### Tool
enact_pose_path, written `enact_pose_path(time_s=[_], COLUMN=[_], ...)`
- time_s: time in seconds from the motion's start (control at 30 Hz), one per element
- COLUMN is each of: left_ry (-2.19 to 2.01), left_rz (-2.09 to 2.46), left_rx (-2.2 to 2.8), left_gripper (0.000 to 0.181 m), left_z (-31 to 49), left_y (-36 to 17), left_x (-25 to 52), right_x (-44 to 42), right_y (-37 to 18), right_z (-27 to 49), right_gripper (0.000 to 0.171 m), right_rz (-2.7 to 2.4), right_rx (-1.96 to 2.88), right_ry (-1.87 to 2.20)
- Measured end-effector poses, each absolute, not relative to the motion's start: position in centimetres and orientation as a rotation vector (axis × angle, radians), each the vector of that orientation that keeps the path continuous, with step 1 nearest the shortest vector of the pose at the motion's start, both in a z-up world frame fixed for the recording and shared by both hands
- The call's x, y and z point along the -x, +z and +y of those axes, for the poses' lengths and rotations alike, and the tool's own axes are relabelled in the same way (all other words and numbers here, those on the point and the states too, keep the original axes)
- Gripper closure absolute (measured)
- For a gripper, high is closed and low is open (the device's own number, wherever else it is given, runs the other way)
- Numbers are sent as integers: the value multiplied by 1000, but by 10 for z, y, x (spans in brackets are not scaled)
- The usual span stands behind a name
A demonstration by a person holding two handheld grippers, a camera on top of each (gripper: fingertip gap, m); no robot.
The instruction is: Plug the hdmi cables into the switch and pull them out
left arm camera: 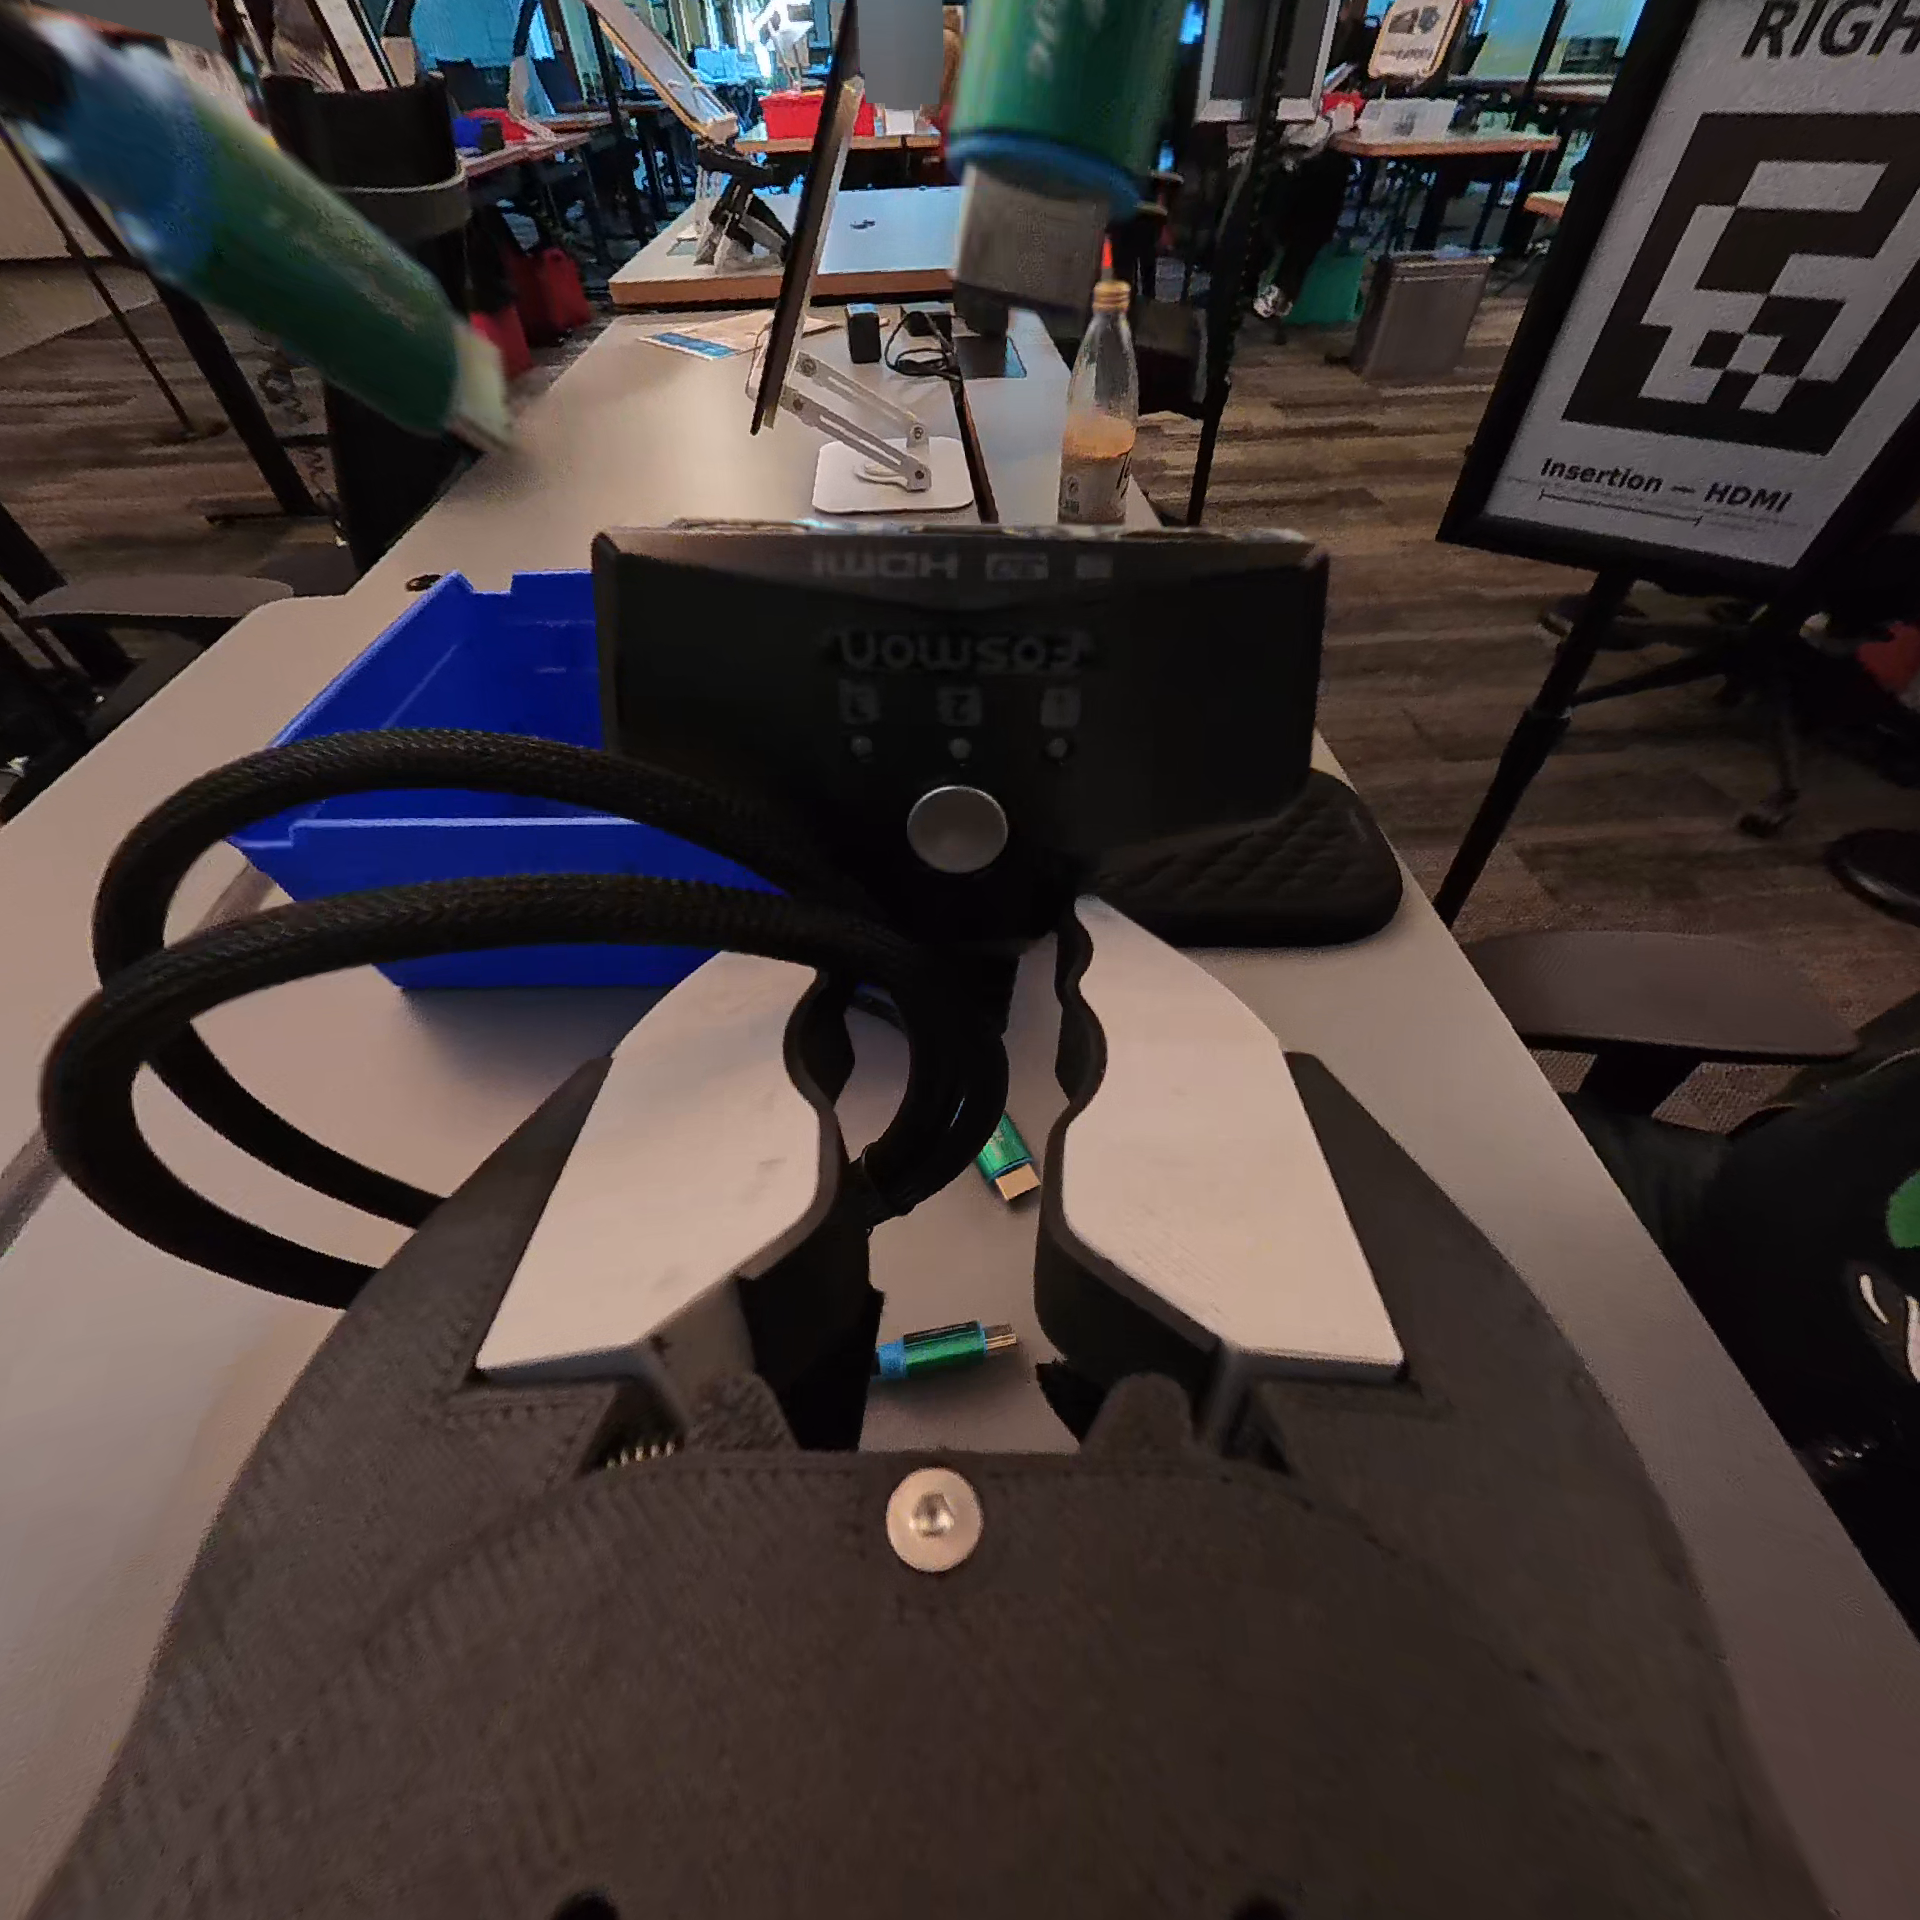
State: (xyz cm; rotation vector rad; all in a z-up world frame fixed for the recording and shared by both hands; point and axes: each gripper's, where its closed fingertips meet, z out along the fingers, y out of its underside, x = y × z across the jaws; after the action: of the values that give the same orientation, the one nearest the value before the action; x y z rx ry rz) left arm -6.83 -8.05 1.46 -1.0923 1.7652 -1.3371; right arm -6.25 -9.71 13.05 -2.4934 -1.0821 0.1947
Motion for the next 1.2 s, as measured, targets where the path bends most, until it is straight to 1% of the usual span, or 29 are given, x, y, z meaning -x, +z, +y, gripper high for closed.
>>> enact_pose_path(time_s=[0.13, 0.47, 0.8, 1.03, 1.2], left_ry=[-1336, -1319, -1195, -1167, -1268], left_rz=[1783, 1823, 1892, 1913, 1880], left_rx=[1064, 1020, 1043, 1008, 1004], left_gripper=[145, 145, 145, 145, 145], left_z=[-87, -97, -97, -99, -101], left_y=[16, 16, 6, 8, 15], left_x=[69, 69, 69, 71, 74], right_x=[59, 56, 58, 62, 62], right_y=[131, 112, 103, 106, 109], right_z=[-97, -108, -112, -113, -114], right_gripper=[163, 163, 162, 163, 162], right_rz=[-1105, -1147, -1268, -1226, -1224], right_rx=[2504, 2558, 2589, 2625, 2615], right_ry=[179, 193, 71, 140, 129])
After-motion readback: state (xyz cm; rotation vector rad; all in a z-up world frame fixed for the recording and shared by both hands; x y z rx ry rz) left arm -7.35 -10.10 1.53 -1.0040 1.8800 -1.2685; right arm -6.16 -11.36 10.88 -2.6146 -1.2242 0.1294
